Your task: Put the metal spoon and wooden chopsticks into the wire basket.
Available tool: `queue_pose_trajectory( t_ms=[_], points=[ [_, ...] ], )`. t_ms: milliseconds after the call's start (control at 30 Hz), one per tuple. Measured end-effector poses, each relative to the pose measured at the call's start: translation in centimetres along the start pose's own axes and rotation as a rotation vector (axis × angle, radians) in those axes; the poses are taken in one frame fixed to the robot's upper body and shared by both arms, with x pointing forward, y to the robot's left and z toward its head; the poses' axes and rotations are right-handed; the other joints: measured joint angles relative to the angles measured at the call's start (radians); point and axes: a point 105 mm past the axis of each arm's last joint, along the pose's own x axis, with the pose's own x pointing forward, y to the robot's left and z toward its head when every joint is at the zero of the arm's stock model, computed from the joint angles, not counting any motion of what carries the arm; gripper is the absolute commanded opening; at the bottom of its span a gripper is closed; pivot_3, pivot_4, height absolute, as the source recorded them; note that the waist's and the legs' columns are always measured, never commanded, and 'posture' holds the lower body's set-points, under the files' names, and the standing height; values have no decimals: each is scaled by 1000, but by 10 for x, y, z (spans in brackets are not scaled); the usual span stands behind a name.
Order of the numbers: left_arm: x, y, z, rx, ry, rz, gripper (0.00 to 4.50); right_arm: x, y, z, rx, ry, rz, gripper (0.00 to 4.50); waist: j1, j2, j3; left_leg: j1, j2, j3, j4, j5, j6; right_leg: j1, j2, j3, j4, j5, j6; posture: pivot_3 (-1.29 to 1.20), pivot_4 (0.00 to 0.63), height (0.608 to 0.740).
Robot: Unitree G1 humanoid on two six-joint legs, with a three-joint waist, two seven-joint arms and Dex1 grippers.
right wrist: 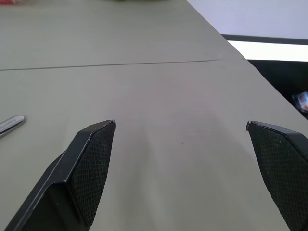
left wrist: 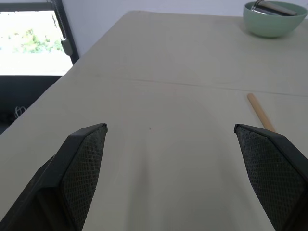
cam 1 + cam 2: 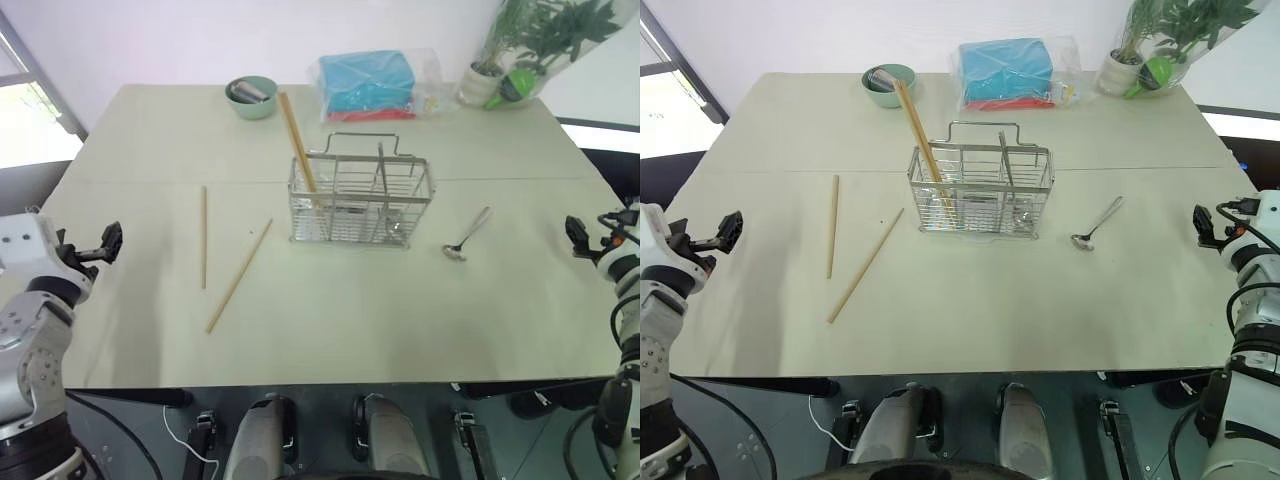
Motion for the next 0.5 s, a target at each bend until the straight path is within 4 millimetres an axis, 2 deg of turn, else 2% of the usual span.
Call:
queue_pose_trajectory(
  t_ms=[367, 433, 500],
  points=[
    [0, 1, 3, 10, 4, -1, 4443, 3, 5, 7, -1, -19, 14, 4457, -1, 0, 0, 0, 0, 0, 0, 0, 0, 0, 0, 0, 0, 0, 0, 0, 150, 715],
    [3, -3, 7, -17, 4, -20, 4443, 6, 10, 12, -19, -24, 40, 4457, 1, 0, 0, 0, 0, 0, 0, 0, 0, 0, 0, 0, 0, 0, 0, 0, 150, 715],
    [8, -14, 19, -51, -10, -83, 4443, 11, 20, 22, -56, -40, 89, 4457, 1, 0, 0, 0, 0, 0, 0, 0, -1, 0, 0, 0, 0, 0, 0, 0, 150, 715]
  ],
)
